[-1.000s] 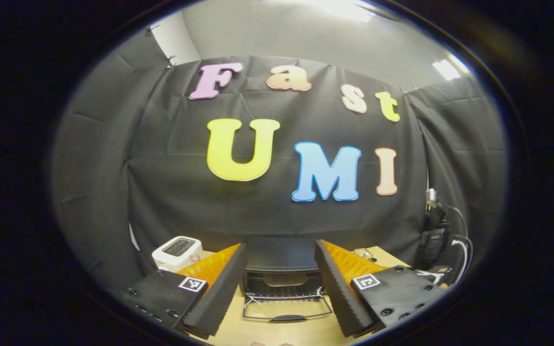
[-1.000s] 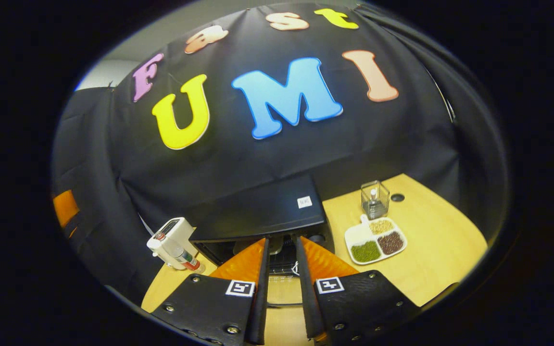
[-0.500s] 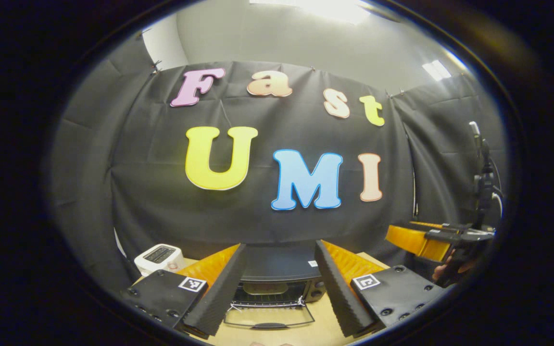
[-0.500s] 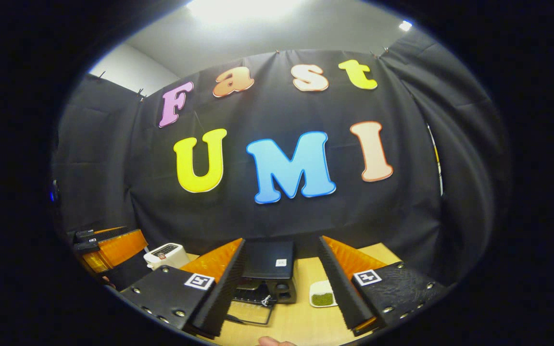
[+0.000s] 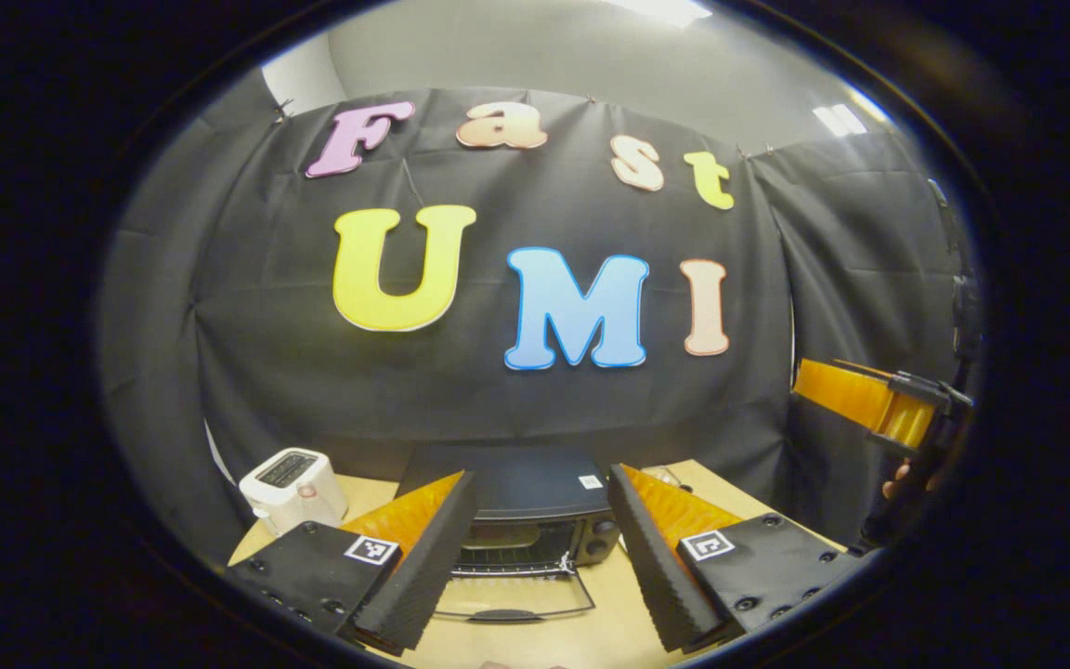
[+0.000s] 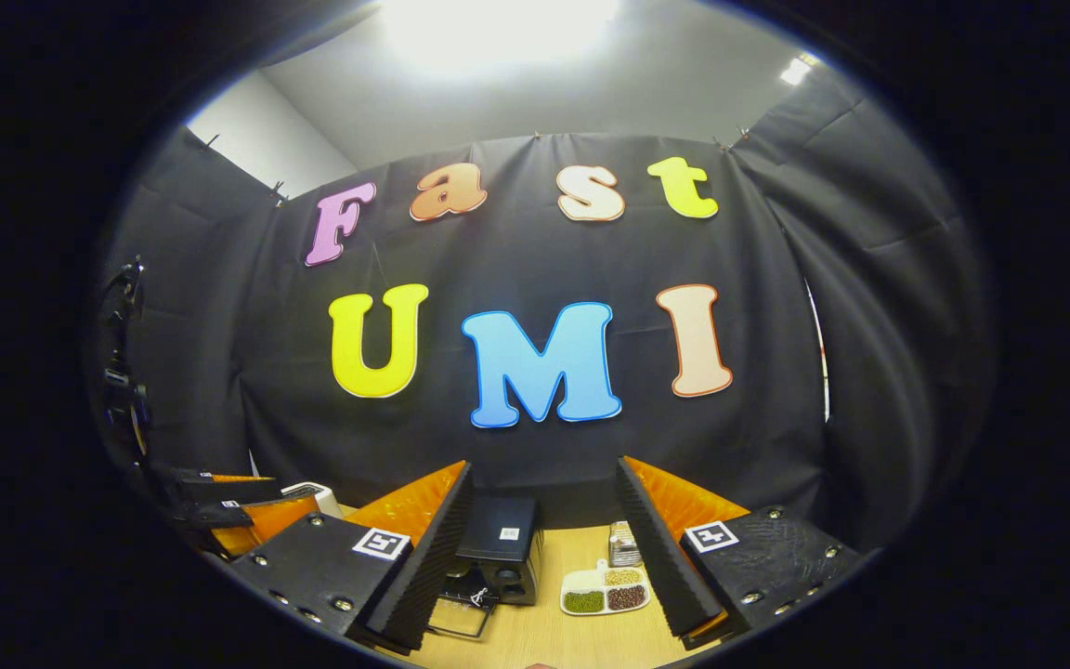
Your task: Open the electric oven with the left hand, put the food in, and close the electric oven.
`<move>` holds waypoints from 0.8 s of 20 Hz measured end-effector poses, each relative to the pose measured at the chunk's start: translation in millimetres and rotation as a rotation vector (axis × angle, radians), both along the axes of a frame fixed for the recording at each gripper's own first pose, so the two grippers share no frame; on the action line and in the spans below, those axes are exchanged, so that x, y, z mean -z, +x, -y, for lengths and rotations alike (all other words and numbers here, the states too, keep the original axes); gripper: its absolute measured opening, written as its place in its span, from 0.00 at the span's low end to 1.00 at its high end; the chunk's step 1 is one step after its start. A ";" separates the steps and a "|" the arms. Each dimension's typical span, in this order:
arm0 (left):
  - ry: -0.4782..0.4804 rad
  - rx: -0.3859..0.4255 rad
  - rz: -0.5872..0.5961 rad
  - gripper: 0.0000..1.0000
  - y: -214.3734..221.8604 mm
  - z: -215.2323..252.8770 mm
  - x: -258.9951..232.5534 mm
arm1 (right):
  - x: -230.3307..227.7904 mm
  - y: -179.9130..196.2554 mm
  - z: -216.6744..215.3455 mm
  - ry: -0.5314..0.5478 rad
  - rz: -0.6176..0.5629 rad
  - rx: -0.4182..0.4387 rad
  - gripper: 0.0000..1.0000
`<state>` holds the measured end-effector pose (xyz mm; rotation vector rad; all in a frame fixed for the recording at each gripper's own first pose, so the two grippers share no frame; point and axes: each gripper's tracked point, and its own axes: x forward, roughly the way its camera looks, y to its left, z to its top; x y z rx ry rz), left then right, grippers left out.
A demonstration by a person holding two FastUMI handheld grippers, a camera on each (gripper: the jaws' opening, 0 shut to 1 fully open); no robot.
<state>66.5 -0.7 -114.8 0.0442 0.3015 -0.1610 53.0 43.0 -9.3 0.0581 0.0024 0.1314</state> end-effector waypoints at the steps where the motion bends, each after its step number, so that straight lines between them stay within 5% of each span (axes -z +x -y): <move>1: 0.009 0.004 -0.032 0.95 0.4 2.4 9.4 | 1.7 1.3 0.7 -0.006 -0.003 -0.001 0.92; 16: 0.035 -0.058 -0.501 0.95 -15.4 -11.5 160.6 | 27.9 4.7 37.2 0.013 -0.069 0.074 0.92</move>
